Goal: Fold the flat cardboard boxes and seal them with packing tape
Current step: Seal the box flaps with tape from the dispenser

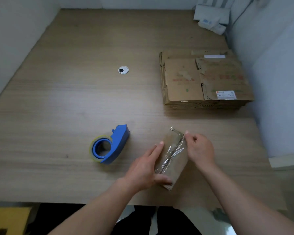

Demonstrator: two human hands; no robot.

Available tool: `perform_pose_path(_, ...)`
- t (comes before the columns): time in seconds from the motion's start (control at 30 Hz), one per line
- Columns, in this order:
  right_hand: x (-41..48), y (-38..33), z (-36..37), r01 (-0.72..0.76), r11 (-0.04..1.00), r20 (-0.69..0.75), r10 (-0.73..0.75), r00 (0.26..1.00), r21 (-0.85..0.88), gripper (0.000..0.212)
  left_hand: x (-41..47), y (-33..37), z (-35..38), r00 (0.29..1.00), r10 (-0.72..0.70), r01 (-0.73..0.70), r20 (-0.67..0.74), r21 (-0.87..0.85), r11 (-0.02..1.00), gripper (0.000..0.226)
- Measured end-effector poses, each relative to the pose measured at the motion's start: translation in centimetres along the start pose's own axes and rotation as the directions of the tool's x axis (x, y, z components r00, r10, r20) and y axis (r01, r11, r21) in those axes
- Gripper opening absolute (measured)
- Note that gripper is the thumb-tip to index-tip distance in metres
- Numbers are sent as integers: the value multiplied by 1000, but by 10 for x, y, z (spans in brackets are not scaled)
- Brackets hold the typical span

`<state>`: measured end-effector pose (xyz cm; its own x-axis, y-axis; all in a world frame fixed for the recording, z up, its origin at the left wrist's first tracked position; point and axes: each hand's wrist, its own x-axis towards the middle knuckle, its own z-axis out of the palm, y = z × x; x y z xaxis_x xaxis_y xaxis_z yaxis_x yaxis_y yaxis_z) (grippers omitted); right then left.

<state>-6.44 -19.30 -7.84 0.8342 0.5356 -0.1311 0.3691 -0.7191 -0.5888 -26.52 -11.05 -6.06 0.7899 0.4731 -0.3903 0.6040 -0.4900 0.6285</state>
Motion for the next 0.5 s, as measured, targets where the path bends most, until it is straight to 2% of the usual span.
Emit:
perform_pose_path(0.03,-4,4,-9,-3,999,17,3,1000,-39,55,-1,-2,-5,999,9,-10,-49,-27,1000,124)
perform_pose_path(0.07,-10,8,-15,-27,998,28,29,999,-58,56,-2,-7,-6,987,-43,31,-154,-79,996,122)
perform_pose_path(0.13,-29,19,-23,-126,992,36,126,991,-21,58,-5,-12,-5,887,-273,176,-373,-275,945,115)
perform_pose_path(0.17,-42,22,-25,-200,979,51,198,979,31,59,-7,-12,-2,837,-368,210,-404,-382,900,111)
perform_pose_path(0.2,-55,23,-26,-274,959,78,268,960,77,61,-8,-9,1,825,-405,209,-393,-453,867,104)
perform_pose_path(0.27,-76,24,-23,-366,923,149,348,925,117,63,-8,-1,7,873,-386,196,-296,-513,836,84)
perform_pose_path(0.33,-85,23,-20,-376,922,159,360,919,90,55,-5,7,9,910,-360,204,-206,-533,821,65)
perform_pose_path(0.43,-78,18,-26,-304,939,-68,318,946,162,39,7,19,4,911,-357,199,-204,-540,818,54)
perform_pose_path(0.5,-61,14,-36,-215,960,-144,241,960,180,56,14,29,-4,910,-343,171,-232,-545,821,53)
